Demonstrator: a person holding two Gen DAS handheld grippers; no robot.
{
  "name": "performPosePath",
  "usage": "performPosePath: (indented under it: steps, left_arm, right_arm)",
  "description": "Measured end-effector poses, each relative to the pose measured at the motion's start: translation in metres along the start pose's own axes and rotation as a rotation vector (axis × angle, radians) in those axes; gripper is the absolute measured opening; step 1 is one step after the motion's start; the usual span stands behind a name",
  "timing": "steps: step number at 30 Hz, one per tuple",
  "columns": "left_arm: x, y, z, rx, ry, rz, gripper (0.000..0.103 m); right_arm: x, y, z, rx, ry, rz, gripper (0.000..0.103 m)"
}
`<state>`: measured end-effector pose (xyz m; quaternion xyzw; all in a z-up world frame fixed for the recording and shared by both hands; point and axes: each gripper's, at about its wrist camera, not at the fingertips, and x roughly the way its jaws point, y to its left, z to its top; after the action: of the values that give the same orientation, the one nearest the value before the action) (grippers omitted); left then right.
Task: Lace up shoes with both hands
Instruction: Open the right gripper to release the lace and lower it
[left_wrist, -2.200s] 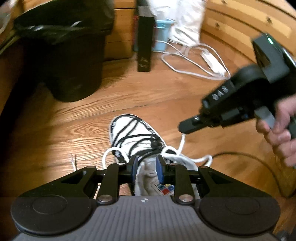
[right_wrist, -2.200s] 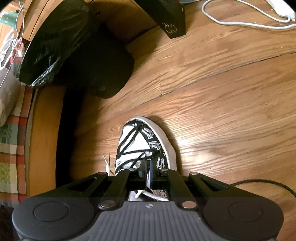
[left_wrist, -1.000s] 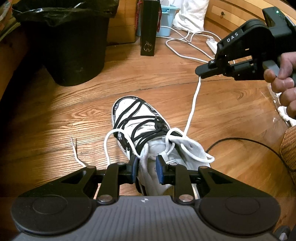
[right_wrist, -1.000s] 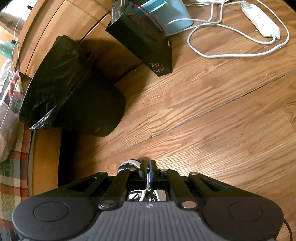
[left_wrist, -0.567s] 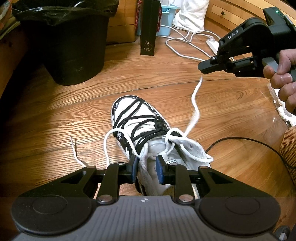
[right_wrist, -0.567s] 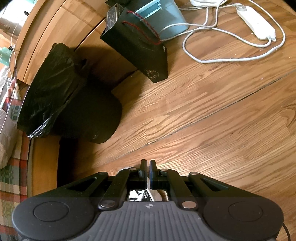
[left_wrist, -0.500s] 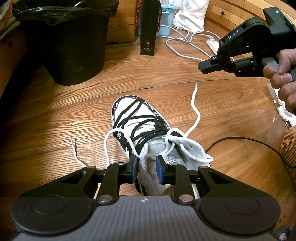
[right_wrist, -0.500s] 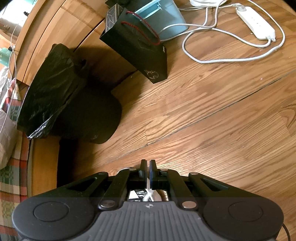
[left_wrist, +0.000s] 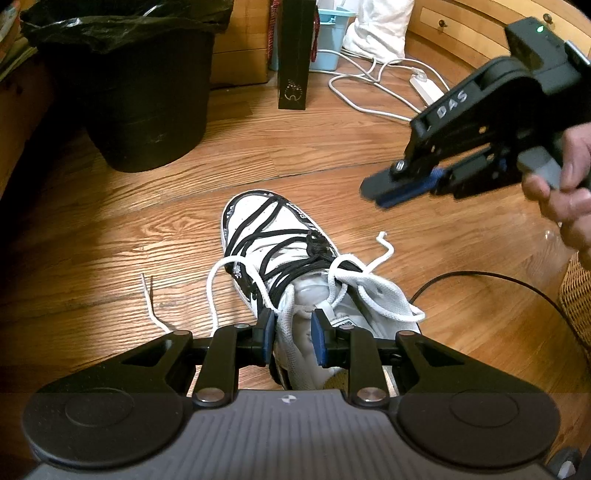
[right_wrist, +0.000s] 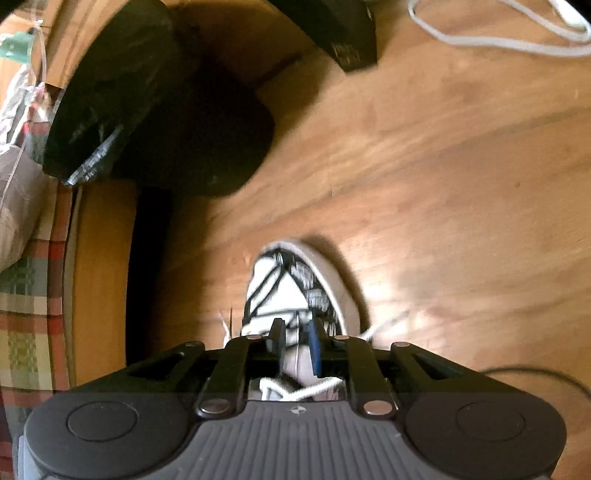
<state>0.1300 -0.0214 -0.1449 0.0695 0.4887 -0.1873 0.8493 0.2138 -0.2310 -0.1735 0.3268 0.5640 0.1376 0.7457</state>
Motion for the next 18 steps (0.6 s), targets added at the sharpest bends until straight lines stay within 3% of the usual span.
performPosePath:
  steps: [18]
  left_arm:
    - [-0.003,-0.008,-0.001,0.064,0.003,0.015,0.027]
  right_arm:
    - [0.009,-0.022,-0.018,0.143,0.074,0.011,0.019]
